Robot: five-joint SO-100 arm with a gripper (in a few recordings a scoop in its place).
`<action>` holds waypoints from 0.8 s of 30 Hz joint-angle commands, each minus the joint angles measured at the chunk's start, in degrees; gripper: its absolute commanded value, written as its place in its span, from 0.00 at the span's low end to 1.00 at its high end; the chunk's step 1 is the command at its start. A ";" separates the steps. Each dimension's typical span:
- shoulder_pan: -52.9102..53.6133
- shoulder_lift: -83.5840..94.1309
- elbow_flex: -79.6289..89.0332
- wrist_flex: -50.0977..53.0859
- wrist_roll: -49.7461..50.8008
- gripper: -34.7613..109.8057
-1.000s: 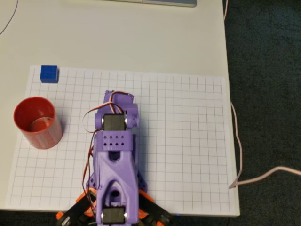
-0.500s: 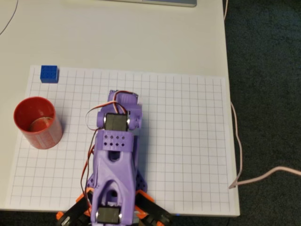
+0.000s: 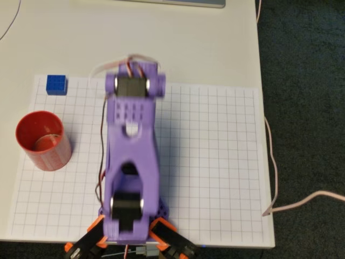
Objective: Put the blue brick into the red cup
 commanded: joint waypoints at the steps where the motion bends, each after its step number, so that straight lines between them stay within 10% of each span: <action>1: -3.43 -15.56 -20.92 4.48 -2.55 0.24; 24: -25.40 -51.50 -26.98 -7.56 -10.81 0.24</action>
